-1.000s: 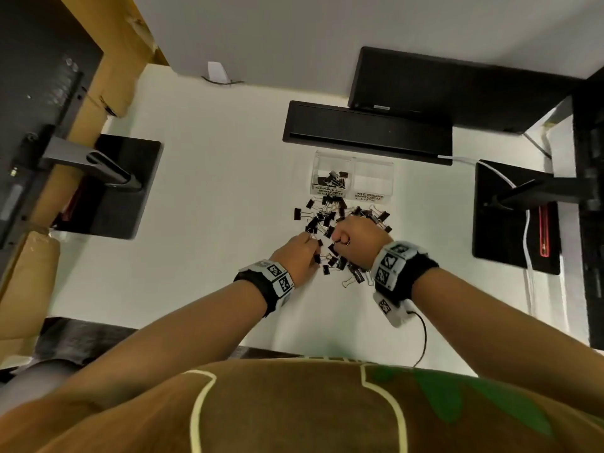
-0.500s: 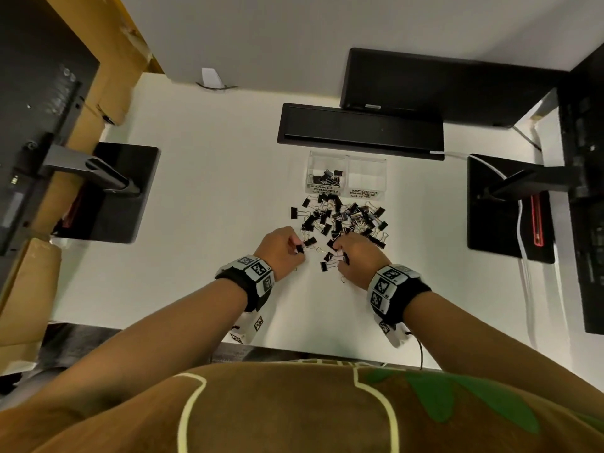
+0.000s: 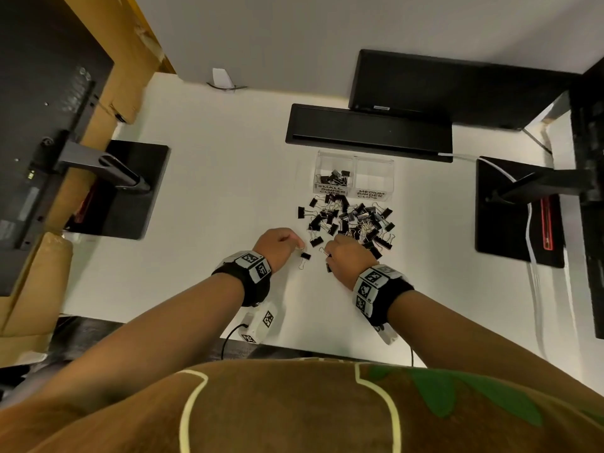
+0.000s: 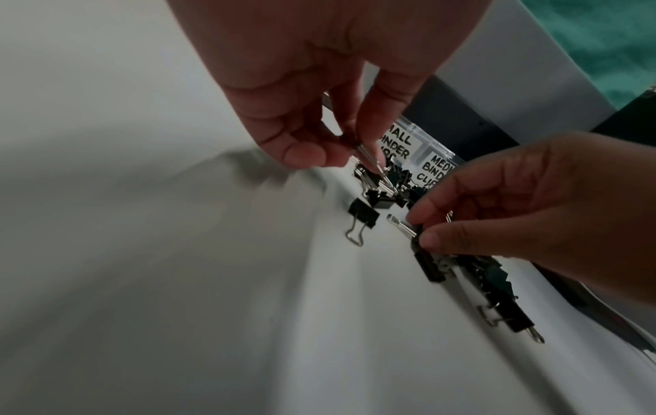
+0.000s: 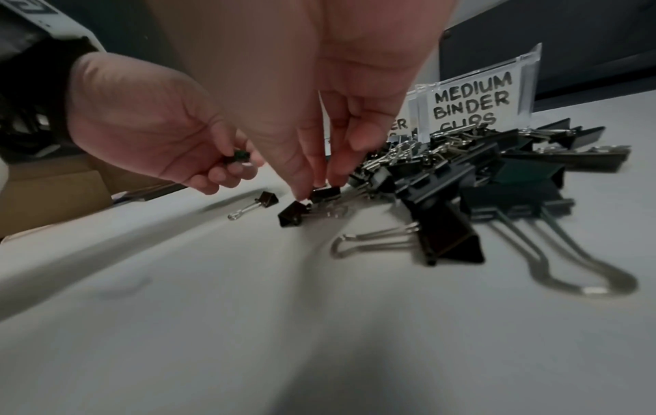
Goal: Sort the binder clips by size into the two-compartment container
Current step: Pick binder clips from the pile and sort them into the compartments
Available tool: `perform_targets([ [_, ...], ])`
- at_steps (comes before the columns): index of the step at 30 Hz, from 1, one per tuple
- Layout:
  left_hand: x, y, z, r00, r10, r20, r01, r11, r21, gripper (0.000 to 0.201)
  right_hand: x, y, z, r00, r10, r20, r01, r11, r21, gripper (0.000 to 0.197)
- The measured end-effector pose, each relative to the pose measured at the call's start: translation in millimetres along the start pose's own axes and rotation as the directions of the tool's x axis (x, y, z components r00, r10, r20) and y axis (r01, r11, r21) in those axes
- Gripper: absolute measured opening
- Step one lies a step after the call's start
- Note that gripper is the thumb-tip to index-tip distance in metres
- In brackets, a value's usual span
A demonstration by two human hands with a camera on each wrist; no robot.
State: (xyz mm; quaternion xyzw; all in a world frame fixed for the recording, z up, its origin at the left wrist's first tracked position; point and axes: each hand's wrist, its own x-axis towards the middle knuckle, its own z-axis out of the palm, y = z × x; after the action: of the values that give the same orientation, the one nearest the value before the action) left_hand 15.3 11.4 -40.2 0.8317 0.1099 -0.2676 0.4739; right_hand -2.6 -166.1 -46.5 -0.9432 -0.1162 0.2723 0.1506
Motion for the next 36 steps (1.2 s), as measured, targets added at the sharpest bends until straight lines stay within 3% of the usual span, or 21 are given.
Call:
perform_targets([
  [2,-0.2,2.6,-0.1,0.999,-0.032,0.032,0.031,0.999,0.031,0.039,4.0,-1.6,1.2,0.999,0.023,0.023,-0.023,0.999,-0.026,0.025],
  [5,-0.6,6.5,1.2,0.996,-0.067,0.059,0.064,0.997,0.050,0.029,8.2,-2.0,1.7,0.999,0.038,0.031,-0.036,0.998,-0.045,0.025],
  [10,-2.7,4.6,9.8,0.998,-0.024,0.052,0.009,0.961,0.275,0.025,11.6,1.1,3.7,0.999,-0.014,0.035,0.016,0.998,-0.057,0.025],
  [14,-6.2,4.2,14.0,0.995,0.045,0.086,-0.084,0.846,0.527,0.027,11.8,7.7,1.3,0.999,-0.038,0.005,0.038,0.999,-0.022,0.021],
  [18,-6.0,3.8,16.9,0.991,0.057,0.124,-0.123,0.763,0.635,0.043,5.6,16.5,-1.5,0.994,-0.096,-0.055,0.096,0.995,0.004,0.024],
  [23,-5.5,0.9,20.1,0.988,0.082,0.129,-0.148,0.722,0.676,0.036,4.3,18.1,0.1,0.994,-0.097,-0.059,0.094,0.994,-0.046,0.032],
  [29,-4.4,3.4,20.3,0.992,0.050,0.113,-0.111,0.763,0.636,0.031,11.1,11.5,0.0,0.998,-0.054,-0.018,0.052,0.991,-0.124,0.030],
  [36,0.0,-0.7,19.0,0.994,0.046,0.101,-0.098,0.781,0.617,0.030,13.8,13.3,-1.2,0.999,-0.035,-0.038,0.032,0.996,-0.078,0.031],
])
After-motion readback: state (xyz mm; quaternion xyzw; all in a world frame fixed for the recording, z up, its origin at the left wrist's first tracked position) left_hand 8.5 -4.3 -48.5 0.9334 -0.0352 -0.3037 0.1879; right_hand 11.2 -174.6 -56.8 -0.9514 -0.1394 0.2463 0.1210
